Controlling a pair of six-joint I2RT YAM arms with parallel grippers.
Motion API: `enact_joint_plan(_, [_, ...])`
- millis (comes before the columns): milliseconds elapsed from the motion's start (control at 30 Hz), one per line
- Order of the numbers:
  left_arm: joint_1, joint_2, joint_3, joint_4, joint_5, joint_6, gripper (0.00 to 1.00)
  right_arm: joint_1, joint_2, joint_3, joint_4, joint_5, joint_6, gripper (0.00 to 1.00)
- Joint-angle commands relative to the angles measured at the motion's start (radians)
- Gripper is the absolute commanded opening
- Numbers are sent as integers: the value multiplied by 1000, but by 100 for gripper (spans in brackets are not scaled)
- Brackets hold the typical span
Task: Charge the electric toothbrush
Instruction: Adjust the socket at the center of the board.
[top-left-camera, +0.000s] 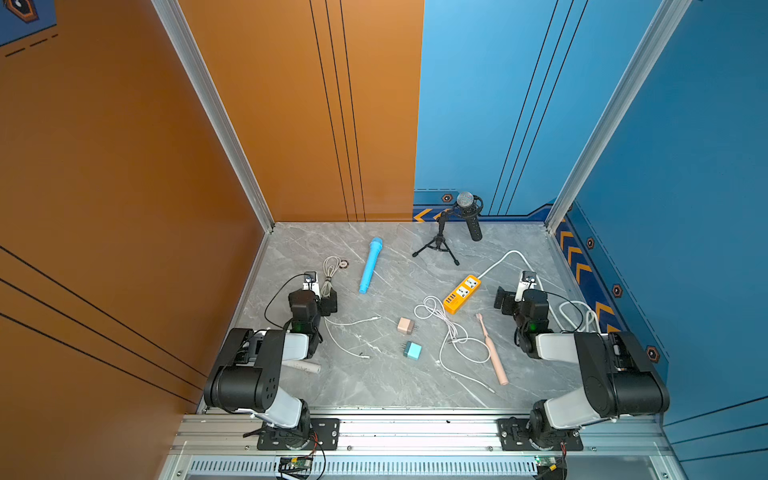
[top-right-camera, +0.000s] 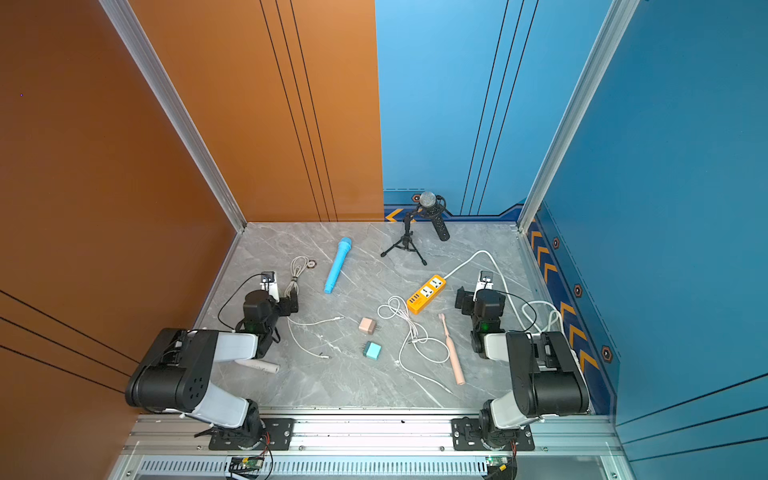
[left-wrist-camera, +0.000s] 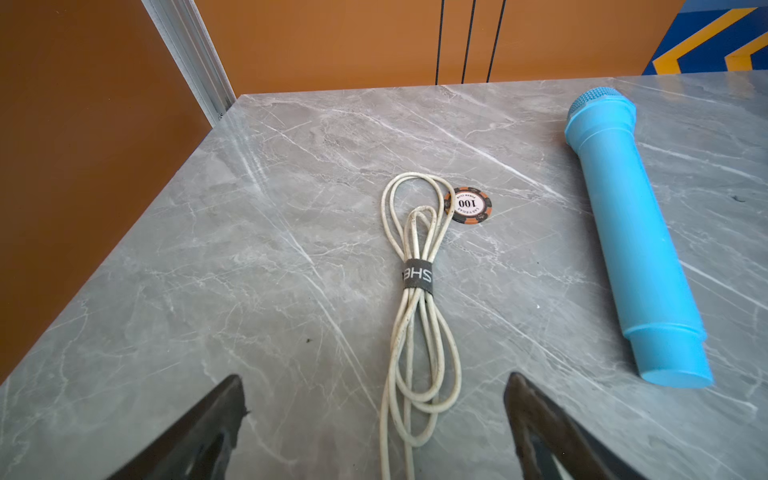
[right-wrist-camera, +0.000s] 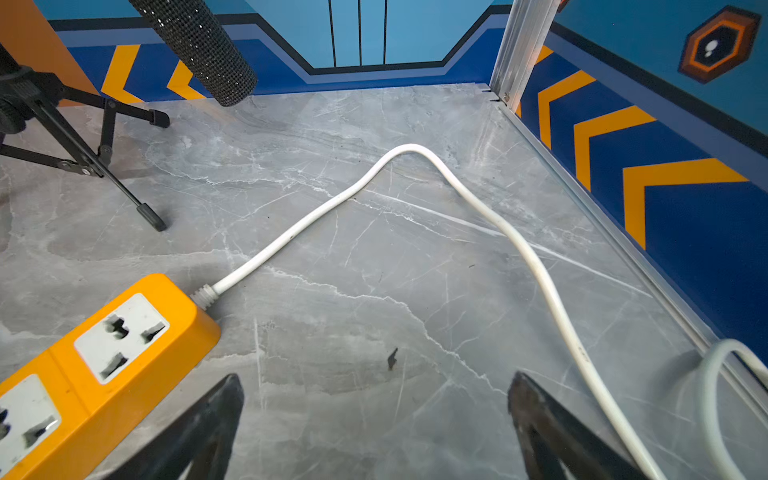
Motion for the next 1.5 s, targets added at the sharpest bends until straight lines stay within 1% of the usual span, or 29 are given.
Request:
enact_joint_plan(0, [1, 10, 18, 14, 9, 10, 98, -7, 8, 18, 20, -15, -17, 100])
enact_joint_plan(733, [2, 7, 16, 15, 8, 9, 98, -5, 4, 21, 19, -9, -14, 100])
enact_joint_plan(800, [-3, -9, 15, 14, 4, 14, 98, -7, -40, 42, -59, 15, -3, 100])
enact_joint_plan(833, [-6, -28, 8, 12, -1, 17, 98, -7, -70, 53, -102, 7, -5, 100])
enact_joint_plan(867, [-9, -53, -1, 12, -10, 19, 98, -6, -98, 54, -122, 0, -11, 100])
enact_joint_plan(967, [-14, -140, -30, -11, -43, 15, 98, -6, -181, 56, -187, 42, 4, 100])
enact_joint_plan(1033, [-17, -195, -39, -40, -45, 16, 98, -9, -232, 86, -286, 64, 27, 100])
enact_joint_plan(1100, [-19, -264, -26, -111, -46, 12, 98, -16, -285, 130, -405, 36, 48, 100])
enact_joint_plan(1167, [-16, -332, 4, -192, -48, -49, 98, -22, -331, 163, -497, 12, 88, 100])
enact_joint_plan(1233, [-8, -385, 53, -295, -31, -126, 98, -35, -373, 186, -571, 21, 192, 100])
enact_joint_plan(1267, [-5, -406, 87, -358, -25, -198, 98, -42, -392, 201, -632, 44, 285, 100])
enact_joint_plan(1300, [-2, -423, 130, -454, -47, -292, 99, -50, -409, 224, -725, 84, 402, 100])
enact_joint_plan(1367, [4, -432, 180, -533, -45, -387, 98, -67, -426, 263, -926, 159, 600, 100])
enact_joint_plan(1400, [6, -429, 187, -533, -32, -427, 98, -86, -428, 265, -955, 121, 617, 100])
enact_joint_plan(1433, [8, -426, 186, -533, -40, -467, 98, -103, -430, 263, -960, 72, 606, 100])
enact_joint_plan(1467, [12, -421, 182, -537, -56, -532, 98, -110, -429, 265, -980, 53, 611, 100])
